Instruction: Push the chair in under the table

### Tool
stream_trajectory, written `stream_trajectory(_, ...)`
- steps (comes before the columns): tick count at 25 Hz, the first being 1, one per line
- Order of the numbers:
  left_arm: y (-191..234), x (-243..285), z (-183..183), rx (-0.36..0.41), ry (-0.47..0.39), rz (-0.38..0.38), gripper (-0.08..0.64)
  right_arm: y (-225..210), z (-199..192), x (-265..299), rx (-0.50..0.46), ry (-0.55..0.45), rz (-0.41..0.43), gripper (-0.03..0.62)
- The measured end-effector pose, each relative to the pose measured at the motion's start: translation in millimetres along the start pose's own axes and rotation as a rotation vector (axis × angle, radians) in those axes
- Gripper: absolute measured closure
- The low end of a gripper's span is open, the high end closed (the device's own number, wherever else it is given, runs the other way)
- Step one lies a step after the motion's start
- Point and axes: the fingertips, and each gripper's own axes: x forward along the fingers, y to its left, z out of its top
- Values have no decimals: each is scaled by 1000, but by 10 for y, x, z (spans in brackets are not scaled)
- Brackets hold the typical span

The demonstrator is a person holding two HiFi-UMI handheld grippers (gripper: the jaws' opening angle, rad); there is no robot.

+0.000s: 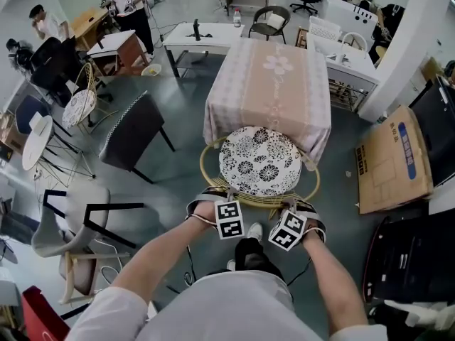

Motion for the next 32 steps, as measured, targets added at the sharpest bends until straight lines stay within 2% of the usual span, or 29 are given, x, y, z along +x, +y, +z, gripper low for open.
stream_trajectory(18,707,285,48,7,8,8,466,-656,106,304,19,-27,5,518)
stream_trajectory(32,1049,467,79,10,24,-9,466,-996,127,503,21,-46,26,517)
